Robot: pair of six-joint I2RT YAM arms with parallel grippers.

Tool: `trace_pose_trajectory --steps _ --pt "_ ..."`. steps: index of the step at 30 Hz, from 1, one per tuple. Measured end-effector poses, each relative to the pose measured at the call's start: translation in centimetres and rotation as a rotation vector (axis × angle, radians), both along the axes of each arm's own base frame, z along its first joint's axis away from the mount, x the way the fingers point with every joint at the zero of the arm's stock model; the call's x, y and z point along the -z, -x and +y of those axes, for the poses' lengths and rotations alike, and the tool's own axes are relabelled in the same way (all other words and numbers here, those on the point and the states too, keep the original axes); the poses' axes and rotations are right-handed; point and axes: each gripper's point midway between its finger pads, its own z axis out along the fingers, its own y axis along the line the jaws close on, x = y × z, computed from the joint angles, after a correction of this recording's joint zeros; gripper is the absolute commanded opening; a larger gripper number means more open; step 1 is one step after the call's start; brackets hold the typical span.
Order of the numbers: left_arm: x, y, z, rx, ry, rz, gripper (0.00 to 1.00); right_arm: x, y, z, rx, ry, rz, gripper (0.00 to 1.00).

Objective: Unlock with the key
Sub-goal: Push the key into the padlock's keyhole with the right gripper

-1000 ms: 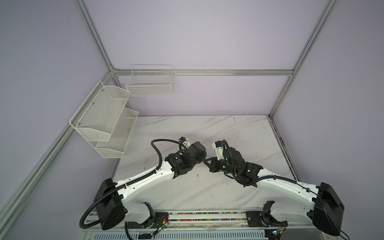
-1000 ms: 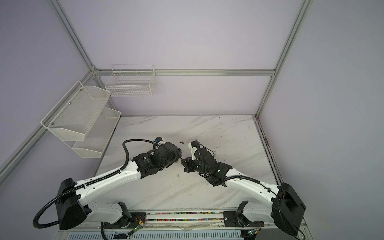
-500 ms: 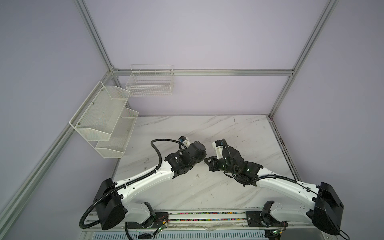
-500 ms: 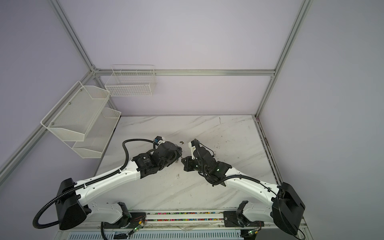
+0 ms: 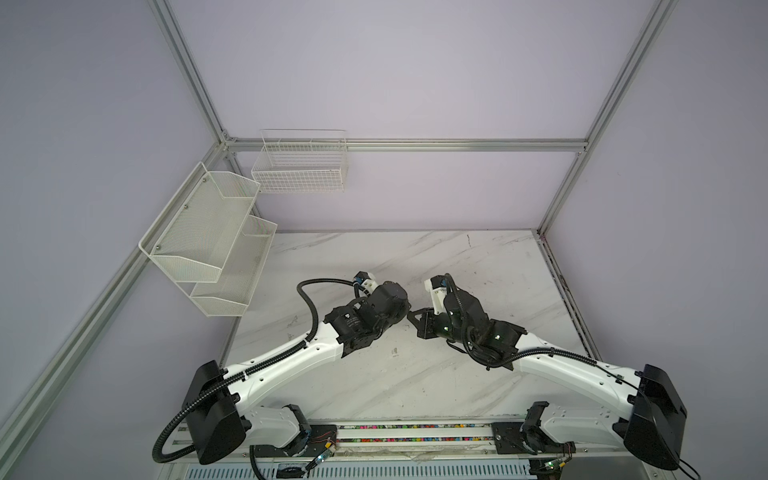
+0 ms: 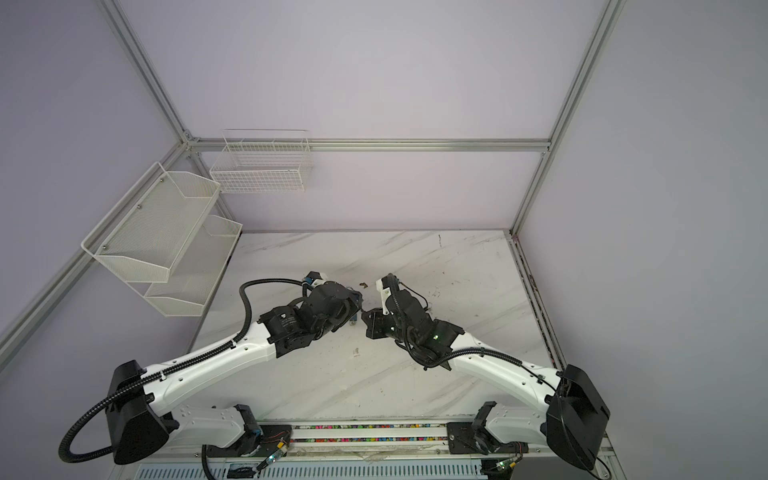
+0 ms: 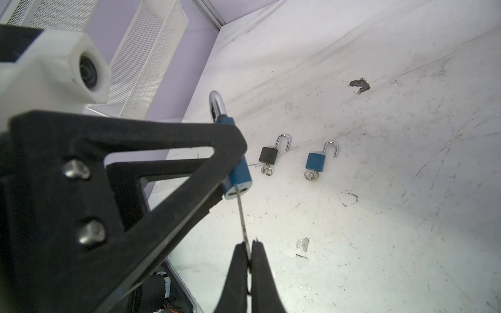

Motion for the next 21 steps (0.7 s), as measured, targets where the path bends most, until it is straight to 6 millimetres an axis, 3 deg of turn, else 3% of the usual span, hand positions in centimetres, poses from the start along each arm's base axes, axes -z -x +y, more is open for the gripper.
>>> trace_pose_trajectory --steps 11,21 --pt "0.0 -0.3 0.5 -0.002 -0.034 -0.013 0.00 -0.3 0.2 1.1 -0.065 -0.012 0.036 0.00" --pt "-0.2 0.5 -0.5 0.094 -0.075 -0.034 0.00 -1.2 -0.1 0.7 -0.083 0.005 0.088 0.00"
